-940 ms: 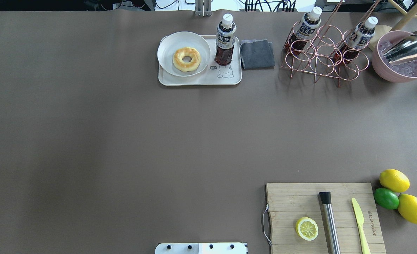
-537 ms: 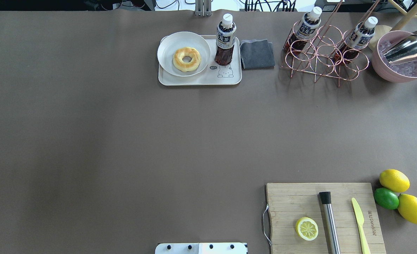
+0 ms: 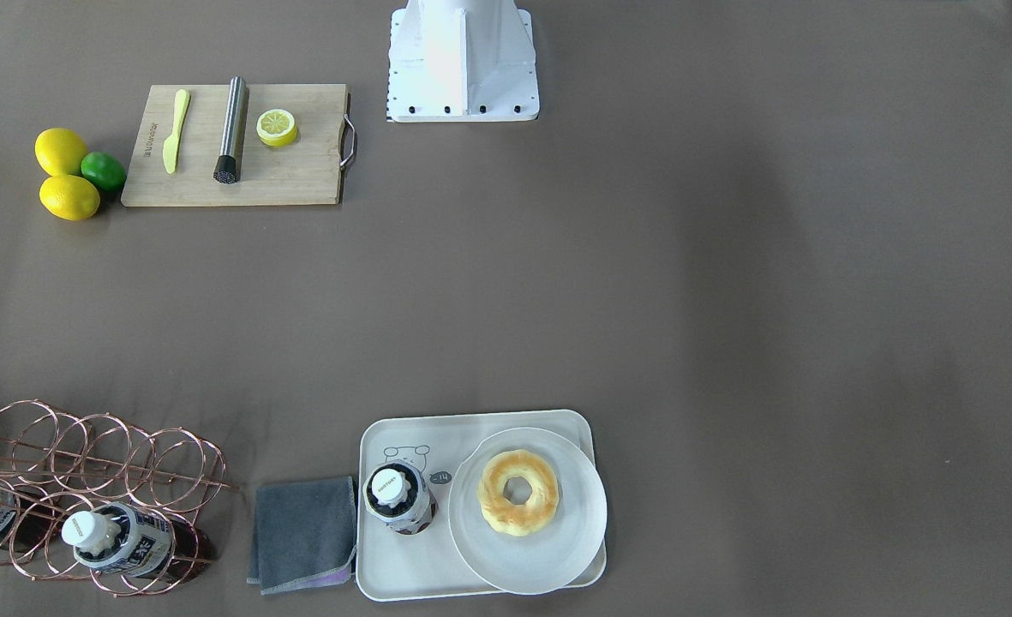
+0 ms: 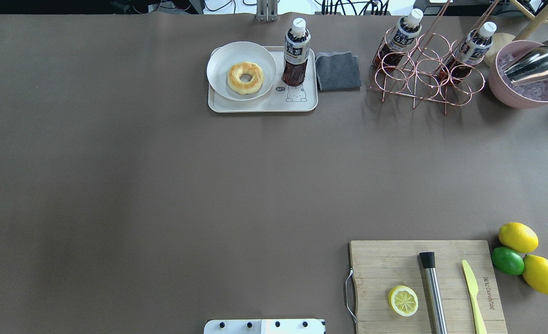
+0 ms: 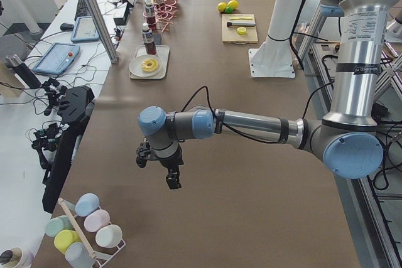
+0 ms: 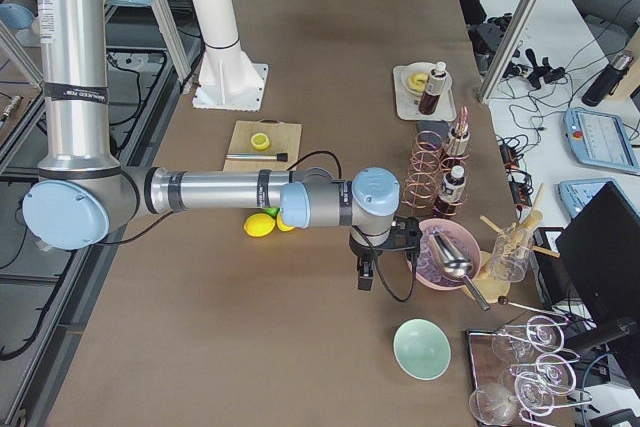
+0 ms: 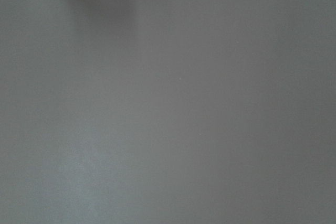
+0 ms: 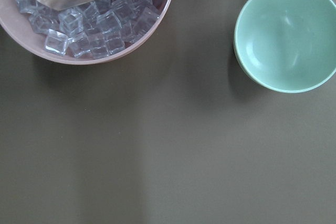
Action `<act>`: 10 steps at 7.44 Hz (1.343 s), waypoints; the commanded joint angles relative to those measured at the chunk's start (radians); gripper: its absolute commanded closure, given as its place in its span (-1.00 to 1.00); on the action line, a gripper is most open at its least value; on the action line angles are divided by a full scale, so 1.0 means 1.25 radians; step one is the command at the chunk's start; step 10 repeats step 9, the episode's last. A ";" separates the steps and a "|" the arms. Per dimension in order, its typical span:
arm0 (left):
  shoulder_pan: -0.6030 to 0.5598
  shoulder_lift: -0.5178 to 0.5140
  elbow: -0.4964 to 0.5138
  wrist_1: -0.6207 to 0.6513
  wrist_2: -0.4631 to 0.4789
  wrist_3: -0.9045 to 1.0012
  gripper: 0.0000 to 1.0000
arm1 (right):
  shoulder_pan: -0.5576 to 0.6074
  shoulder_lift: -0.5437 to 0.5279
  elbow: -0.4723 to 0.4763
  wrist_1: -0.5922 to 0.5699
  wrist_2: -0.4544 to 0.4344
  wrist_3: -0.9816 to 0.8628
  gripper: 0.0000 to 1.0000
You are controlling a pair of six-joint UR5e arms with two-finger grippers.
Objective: Place tea on tray
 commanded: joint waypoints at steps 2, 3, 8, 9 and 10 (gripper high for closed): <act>0.001 -0.004 0.003 -0.003 0.000 0.000 -0.96 | 0.000 -0.001 0.001 0.000 -0.001 0.000 -1.00; 0.000 -0.003 0.001 -0.003 0.000 0.000 -0.96 | 0.000 -0.002 -0.001 0.000 -0.001 0.000 -1.00; 0.001 -0.004 0.003 -0.002 0.001 0.000 -0.96 | 0.000 -0.010 0.001 0.001 -0.015 0.000 -1.00; 0.001 -0.005 0.003 -0.006 0.001 0.000 -0.96 | 0.000 -0.010 0.001 0.001 -0.015 0.000 -1.00; 0.001 -0.005 0.003 -0.006 0.001 0.000 -0.96 | 0.000 -0.010 0.001 0.001 -0.015 0.000 -1.00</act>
